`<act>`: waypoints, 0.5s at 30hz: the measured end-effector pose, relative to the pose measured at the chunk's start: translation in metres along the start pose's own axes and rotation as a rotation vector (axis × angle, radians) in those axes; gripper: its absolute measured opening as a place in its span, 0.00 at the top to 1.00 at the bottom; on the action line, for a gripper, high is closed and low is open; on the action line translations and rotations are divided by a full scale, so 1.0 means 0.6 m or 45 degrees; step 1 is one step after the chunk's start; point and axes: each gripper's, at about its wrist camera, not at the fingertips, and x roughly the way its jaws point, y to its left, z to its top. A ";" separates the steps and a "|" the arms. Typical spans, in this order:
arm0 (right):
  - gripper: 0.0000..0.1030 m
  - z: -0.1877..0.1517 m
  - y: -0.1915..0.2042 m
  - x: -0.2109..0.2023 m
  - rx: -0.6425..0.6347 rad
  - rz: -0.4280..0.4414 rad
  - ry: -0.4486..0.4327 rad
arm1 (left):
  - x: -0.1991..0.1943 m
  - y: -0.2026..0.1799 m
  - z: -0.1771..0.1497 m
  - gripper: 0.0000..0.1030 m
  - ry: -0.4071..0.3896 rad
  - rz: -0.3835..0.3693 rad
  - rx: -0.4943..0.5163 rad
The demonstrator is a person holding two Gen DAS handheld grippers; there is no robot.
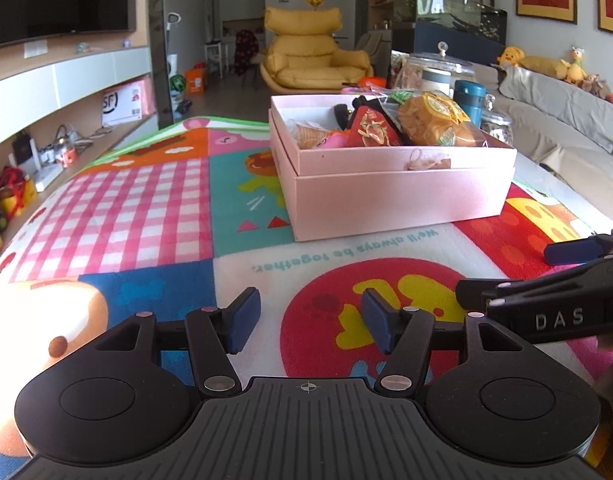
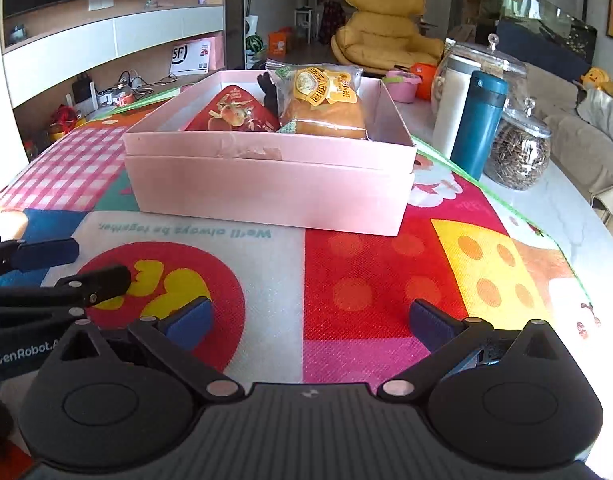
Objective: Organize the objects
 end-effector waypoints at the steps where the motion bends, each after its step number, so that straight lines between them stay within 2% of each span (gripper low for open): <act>1: 0.00 -0.001 -0.002 0.000 0.010 0.003 -0.006 | 0.000 -0.001 -0.001 0.38 -0.003 0.003 0.001; 8: 0.00 -0.017 -0.002 -0.008 0.000 -0.001 -0.070 | 0.004 -0.004 0.000 0.38 -0.015 0.018 -0.024; 12: 0.00 -0.017 -0.003 -0.009 0.023 -0.074 -0.094 | 0.006 -0.004 0.001 0.38 -0.016 0.011 -0.034; 15: 0.00 -0.015 -0.002 -0.008 0.006 -0.082 -0.091 | 0.007 -0.005 0.001 0.38 -0.015 0.014 -0.032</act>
